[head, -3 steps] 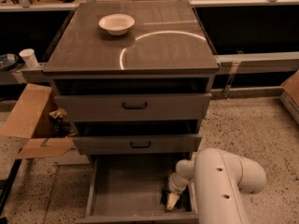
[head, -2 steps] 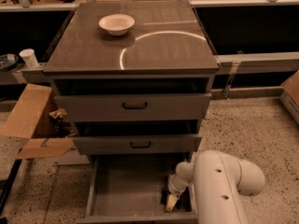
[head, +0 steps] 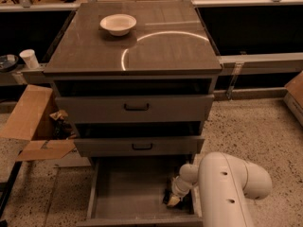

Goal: Pick rxbar blueberry from bottom drawer and place on counter

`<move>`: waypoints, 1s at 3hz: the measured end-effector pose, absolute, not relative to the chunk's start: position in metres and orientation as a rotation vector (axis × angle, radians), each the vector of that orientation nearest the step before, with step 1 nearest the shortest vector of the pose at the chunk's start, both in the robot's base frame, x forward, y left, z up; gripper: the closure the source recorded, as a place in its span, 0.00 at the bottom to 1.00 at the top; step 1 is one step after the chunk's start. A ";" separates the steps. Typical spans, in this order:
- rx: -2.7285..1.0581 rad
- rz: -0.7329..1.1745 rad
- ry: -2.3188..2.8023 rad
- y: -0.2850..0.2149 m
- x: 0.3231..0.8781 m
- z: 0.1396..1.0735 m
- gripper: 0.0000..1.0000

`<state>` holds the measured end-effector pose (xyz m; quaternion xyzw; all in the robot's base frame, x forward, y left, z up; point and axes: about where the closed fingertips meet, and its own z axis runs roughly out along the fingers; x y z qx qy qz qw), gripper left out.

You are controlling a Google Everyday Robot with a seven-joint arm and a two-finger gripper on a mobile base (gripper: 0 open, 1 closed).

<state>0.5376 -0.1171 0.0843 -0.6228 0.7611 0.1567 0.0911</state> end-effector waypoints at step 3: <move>-1.849 0.462 2.253 -0.118 0.537 0.104 1.00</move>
Offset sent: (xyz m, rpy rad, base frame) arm -0.0036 -0.0138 -0.0124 -0.0029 -0.0605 -0.0216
